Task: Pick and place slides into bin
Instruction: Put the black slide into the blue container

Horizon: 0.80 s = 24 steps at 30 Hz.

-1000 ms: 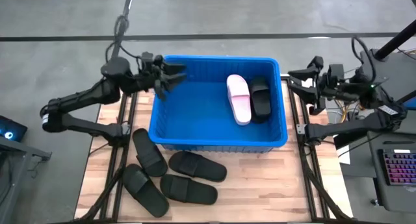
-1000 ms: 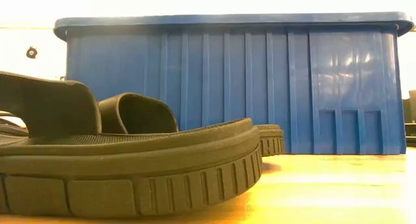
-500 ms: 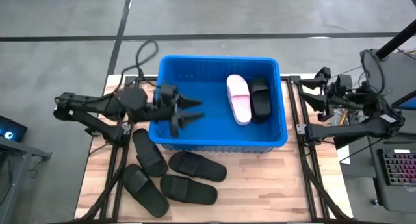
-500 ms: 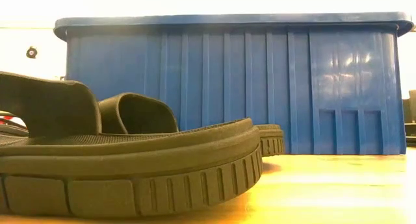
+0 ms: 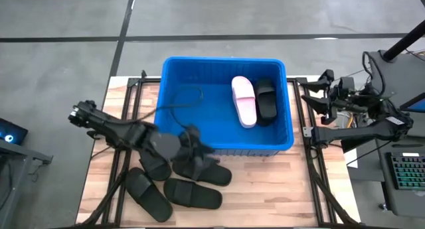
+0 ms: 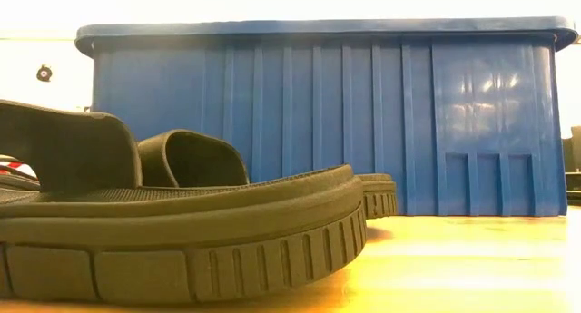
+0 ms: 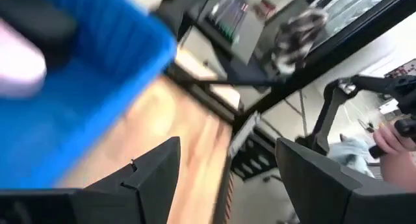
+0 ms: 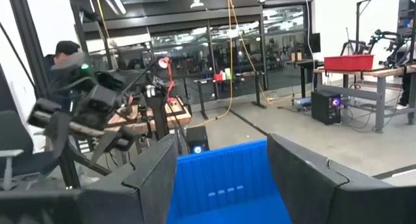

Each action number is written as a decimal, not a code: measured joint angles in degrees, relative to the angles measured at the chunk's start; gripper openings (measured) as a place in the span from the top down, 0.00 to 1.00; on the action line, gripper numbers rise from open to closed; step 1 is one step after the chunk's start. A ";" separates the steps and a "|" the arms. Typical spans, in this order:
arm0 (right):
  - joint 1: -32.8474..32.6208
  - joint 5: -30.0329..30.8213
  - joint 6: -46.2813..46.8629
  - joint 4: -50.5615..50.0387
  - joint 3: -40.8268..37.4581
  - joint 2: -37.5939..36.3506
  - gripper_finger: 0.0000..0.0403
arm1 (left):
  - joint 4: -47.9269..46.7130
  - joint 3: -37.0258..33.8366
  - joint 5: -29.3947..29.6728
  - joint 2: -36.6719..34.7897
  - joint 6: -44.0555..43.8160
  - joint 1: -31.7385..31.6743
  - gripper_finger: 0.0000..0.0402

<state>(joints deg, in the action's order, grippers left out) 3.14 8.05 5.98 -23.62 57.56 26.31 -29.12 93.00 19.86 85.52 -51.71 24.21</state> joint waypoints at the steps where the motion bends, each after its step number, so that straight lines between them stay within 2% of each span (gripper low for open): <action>1: 0.00 0.02 0.00 -0.04 -0.04 0.30 0.44 | -0.68 0.10 -0.17 0.59 -2.68 0.72 0.41; 7: 0.00 0.09 -0.03 -0.05 -0.05 1.56 0.44 | -2.97 0.07 -3.38 4.83 -15.39 5.82 0.41; 11: 0.00 0.09 -0.24 -0.06 -0.17 2.76 0.44 | -9.04 0.28 -5.25 8.72 -23.52 8.44 0.41; 18: 0.00 0.11 -0.39 -0.11 -0.26 6.38 0.44 | -16.15 0.28 -13.53 15.67 -37.69 9.51 0.41; 24: 0.00 0.08 0.00 -0.09 -0.26 9.87 0.44 | -21.44 0.28 -15.38 19.27 -46.70 9.57 0.41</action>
<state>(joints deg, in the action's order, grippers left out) 3.14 8.13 5.98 -23.70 57.30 36.17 -50.56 93.27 4.49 104.79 -98.41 33.78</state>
